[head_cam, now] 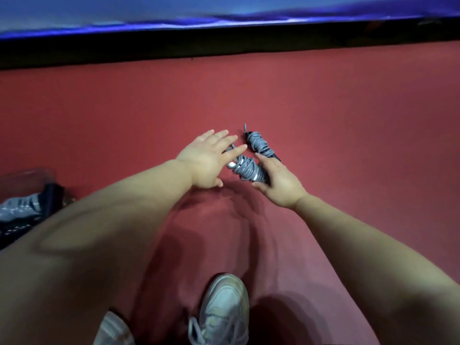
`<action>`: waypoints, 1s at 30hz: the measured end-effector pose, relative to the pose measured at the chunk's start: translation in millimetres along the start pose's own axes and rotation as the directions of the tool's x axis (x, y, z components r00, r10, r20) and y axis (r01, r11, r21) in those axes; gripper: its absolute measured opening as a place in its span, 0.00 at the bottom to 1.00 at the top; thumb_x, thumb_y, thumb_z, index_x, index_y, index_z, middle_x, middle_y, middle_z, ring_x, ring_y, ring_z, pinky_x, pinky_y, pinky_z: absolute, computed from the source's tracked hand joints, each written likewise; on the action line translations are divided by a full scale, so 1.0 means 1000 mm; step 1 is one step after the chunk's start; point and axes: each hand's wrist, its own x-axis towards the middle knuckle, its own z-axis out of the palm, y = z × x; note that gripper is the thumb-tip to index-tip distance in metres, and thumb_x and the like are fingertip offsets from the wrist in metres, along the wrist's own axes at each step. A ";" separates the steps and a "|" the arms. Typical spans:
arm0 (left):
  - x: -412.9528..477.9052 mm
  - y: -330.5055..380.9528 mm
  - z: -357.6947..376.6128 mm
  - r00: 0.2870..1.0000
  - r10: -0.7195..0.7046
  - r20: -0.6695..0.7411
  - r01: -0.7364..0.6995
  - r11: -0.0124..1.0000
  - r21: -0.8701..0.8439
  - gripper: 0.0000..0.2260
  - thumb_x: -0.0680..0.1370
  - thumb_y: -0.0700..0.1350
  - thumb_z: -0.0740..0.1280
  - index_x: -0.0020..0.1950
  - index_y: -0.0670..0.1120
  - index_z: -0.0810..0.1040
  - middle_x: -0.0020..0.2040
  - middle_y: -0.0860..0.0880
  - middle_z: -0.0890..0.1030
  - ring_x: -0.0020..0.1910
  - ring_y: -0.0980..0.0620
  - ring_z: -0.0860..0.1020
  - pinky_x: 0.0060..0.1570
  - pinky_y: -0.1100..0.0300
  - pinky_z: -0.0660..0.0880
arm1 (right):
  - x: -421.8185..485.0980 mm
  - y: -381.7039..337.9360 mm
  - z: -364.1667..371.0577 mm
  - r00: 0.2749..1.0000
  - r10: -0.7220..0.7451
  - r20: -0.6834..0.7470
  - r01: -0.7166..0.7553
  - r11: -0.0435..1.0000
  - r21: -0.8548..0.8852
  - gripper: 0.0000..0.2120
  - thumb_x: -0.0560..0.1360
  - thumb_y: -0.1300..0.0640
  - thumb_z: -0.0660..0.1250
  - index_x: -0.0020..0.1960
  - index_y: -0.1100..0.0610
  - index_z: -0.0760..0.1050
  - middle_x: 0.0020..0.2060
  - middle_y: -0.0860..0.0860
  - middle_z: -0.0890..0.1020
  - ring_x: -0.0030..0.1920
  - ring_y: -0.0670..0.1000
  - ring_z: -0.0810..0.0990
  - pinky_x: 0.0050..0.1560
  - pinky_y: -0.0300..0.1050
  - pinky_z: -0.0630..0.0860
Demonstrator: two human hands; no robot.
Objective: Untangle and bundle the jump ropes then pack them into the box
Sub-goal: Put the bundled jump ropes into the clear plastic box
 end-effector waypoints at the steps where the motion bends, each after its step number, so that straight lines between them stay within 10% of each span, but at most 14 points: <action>1: -0.011 -0.013 -0.005 1.000 0.010 -0.025 -0.009 0.999 0.045 0.43 0.74 0.59 0.67 0.78 0.53 0.42 0.79 0.47 0.48 0.77 0.47 0.46 0.75 0.52 0.43 | 0.005 -0.016 -0.003 0.998 -0.068 -0.002 0.068 0.998 0.001 0.35 0.74 0.54 0.69 0.75 0.59 0.56 0.68 0.58 0.69 0.68 0.56 0.67 0.68 0.43 0.60; 7: -0.102 -0.089 -0.021 0.987 -0.114 -0.115 0.114 0.993 -0.009 0.27 0.78 0.55 0.62 0.76 0.53 0.59 0.66 0.51 0.70 0.58 0.47 0.75 0.52 0.54 0.70 | 0.029 -0.113 0.002 0.944 -0.330 0.002 0.330 0.944 0.007 0.36 0.75 0.55 0.67 0.76 0.59 0.51 0.62 0.58 0.71 0.64 0.59 0.68 0.68 0.46 0.60; 19: -0.329 -0.202 0.076 0.844 -0.525 -0.107 0.495 0.841 -0.218 0.29 0.79 0.54 0.63 0.77 0.55 0.54 0.66 0.52 0.69 0.57 0.49 0.75 0.50 0.55 0.73 | 0.064 -0.345 0.089 0.775 -0.586 0.237 0.606 0.795 -0.013 0.45 0.72 0.46 0.69 0.77 0.57 0.45 0.64 0.58 0.68 0.64 0.57 0.68 0.65 0.48 0.66; 30: -0.379 -0.241 0.177 0.803 -0.563 0.195 0.594 0.781 -0.194 0.30 0.78 0.56 0.64 0.77 0.60 0.54 0.63 0.51 0.73 0.60 0.48 0.74 0.53 0.56 0.71 | 0.079 -0.417 0.209 0.712 -0.483 0.509 0.628 0.762 -0.156 0.44 0.73 0.48 0.69 0.77 0.53 0.43 0.70 0.57 0.65 0.69 0.58 0.63 0.67 0.51 0.65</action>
